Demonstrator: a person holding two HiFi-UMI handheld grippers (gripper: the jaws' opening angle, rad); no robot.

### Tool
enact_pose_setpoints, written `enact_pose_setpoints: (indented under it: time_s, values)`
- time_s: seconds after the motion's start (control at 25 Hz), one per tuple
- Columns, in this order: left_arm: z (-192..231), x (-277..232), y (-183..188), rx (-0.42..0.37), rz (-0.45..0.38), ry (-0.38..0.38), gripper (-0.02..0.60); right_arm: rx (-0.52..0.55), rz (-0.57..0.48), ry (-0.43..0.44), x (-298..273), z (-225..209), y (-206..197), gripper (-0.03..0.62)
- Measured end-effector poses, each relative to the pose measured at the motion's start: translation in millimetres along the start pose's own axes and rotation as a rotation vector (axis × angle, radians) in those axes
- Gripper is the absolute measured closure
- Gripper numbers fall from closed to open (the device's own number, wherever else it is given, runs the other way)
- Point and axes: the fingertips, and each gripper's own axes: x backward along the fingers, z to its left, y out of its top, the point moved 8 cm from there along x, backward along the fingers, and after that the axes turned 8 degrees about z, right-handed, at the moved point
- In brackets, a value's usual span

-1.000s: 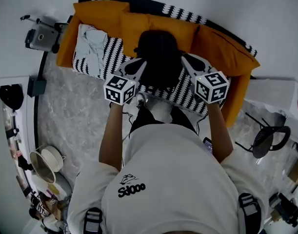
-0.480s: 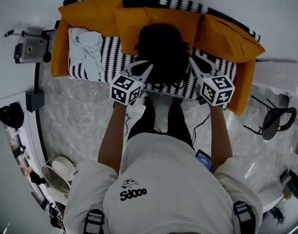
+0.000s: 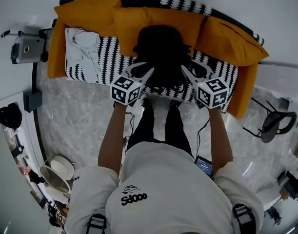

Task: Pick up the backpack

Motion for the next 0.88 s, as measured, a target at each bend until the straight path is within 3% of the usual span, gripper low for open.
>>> enact_pose_setpoints:
  time_s: [0.32,0.88]
  values:
    - [35.6,-30.1,-15.7,0.057,-0.001,-0.007,0.465,-0.017,0.058,0.072,-50.1,-21.5,-18.3,0.447]
    - [78.2,-90.3,-39.7,0.079,0.057,-0.035,0.441,-0.047,0.142,0.136,-126.3,-64.5,-49.2,0.434]
